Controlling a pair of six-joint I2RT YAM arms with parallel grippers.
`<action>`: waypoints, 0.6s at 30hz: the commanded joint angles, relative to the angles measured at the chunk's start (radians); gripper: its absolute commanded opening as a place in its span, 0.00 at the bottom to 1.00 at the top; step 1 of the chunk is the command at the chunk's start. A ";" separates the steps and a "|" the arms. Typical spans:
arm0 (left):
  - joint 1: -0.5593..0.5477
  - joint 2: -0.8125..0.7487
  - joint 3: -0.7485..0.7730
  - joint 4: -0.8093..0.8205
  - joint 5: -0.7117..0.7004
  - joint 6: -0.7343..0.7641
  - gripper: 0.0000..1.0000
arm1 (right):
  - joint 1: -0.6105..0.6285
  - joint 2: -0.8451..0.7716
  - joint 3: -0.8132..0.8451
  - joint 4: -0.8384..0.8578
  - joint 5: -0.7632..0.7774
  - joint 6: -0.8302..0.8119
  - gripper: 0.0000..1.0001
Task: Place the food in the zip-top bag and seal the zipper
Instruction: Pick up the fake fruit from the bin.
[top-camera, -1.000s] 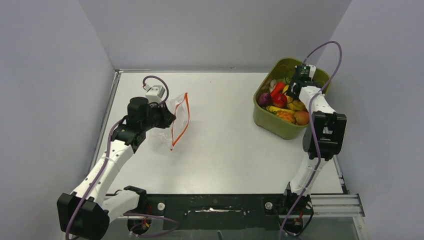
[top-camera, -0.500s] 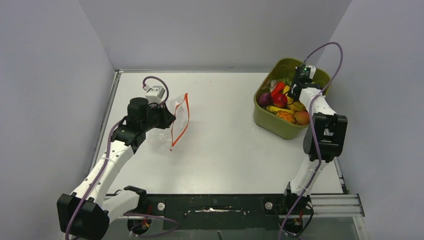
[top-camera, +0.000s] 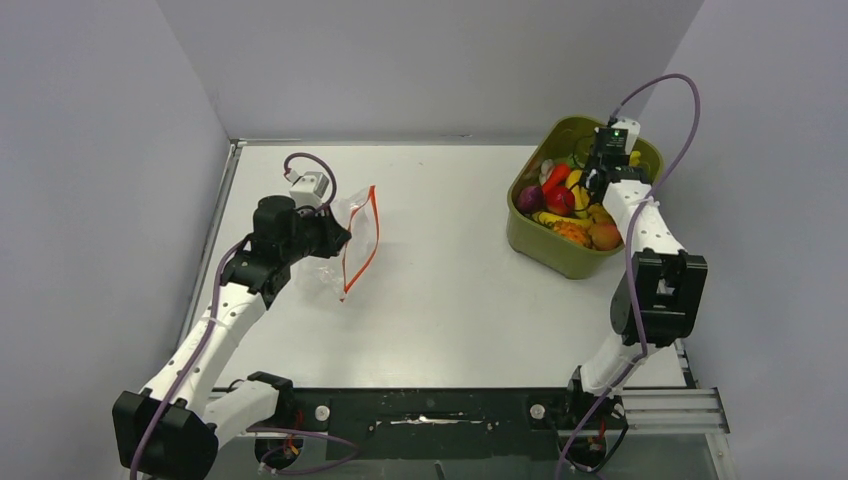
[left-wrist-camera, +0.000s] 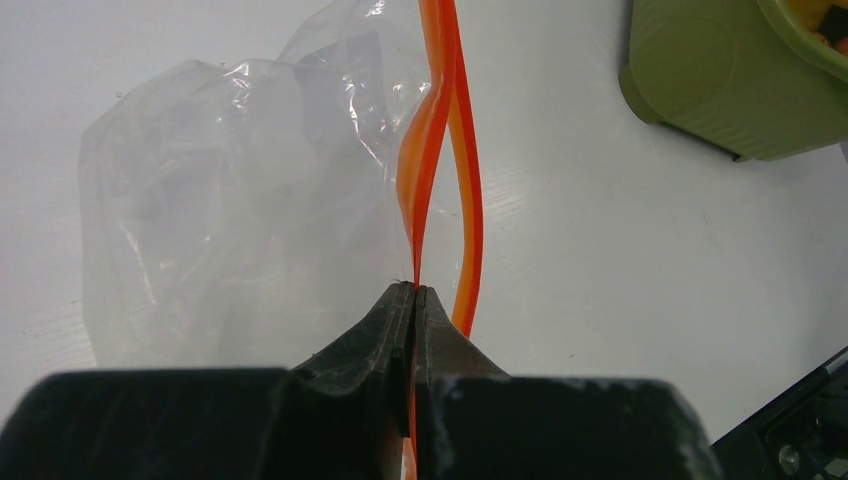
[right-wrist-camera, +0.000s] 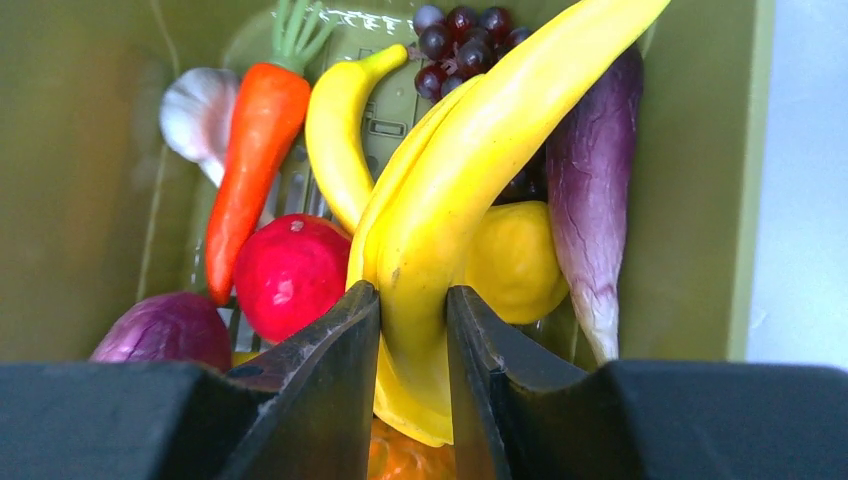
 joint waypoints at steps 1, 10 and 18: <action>0.007 -0.035 0.001 0.066 -0.005 0.008 0.00 | 0.035 -0.130 -0.020 0.060 0.047 -0.012 0.08; 0.006 -0.034 -0.008 0.082 0.022 -0.017 0.00 | 0.161 -0.300 -0.086 0.113 0.006 -0.010 0.09; 0.006 -0.041 -0.012 0.105 0.073 -0.073 0.00 | 0.235 -0.476 -0.204 0.228 -0.191 0.007 0.08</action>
